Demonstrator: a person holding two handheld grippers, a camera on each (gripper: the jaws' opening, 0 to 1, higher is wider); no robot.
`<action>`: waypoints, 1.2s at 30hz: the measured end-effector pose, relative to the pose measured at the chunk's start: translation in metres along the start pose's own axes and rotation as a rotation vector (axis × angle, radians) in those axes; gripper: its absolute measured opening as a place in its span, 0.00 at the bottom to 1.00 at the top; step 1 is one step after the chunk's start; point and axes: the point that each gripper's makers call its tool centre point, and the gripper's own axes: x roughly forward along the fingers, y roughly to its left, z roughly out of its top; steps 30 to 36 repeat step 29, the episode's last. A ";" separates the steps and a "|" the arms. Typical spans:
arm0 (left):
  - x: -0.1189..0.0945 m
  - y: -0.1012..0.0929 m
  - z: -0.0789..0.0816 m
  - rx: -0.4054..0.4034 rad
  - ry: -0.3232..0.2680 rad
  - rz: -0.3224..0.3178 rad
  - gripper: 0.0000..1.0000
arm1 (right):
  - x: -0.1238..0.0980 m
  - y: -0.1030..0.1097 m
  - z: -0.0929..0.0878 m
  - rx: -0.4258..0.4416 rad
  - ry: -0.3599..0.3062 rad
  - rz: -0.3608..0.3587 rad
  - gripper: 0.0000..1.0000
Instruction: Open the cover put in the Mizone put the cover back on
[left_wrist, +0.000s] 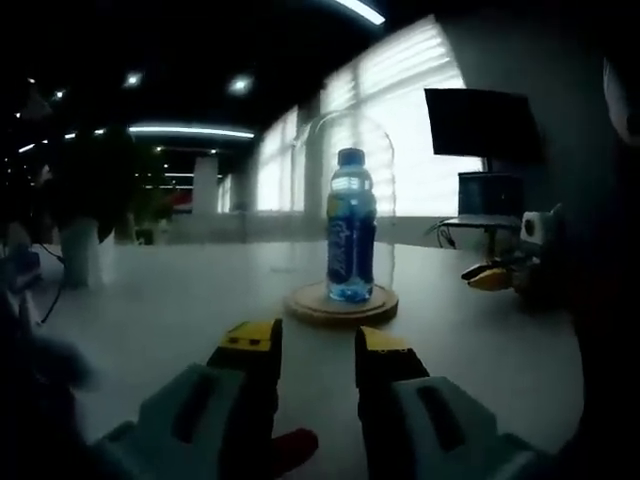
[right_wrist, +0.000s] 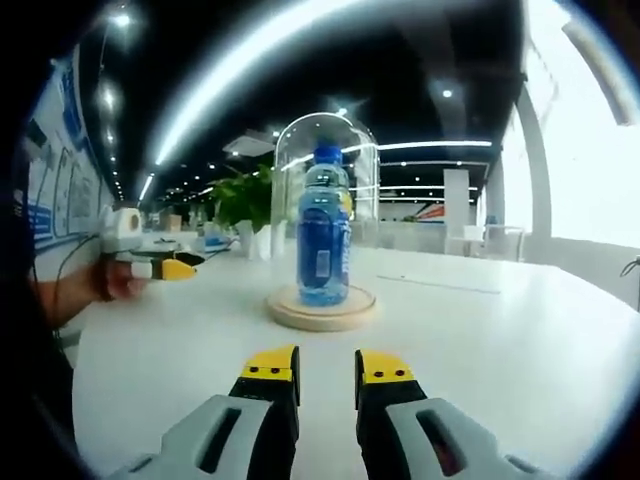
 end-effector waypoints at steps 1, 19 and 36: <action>0.000 0.002 0.000 0.001 0.001 0.002 0.23 | 0.000 0.000 0.000 0.002 0.000 -0.001 0.14; 0.001 -0.002 -0.008 -0.011 0.022 0.001 0.21 | 0.000 -0.005 0.000 0.024 -0.005 -0.021 0.14; 0.001 -0.001 -0.009 -0.018 0.028 0.004 0.21 | -0.001 -0.004 0.001 0.019 -0.006 -0.021 0.14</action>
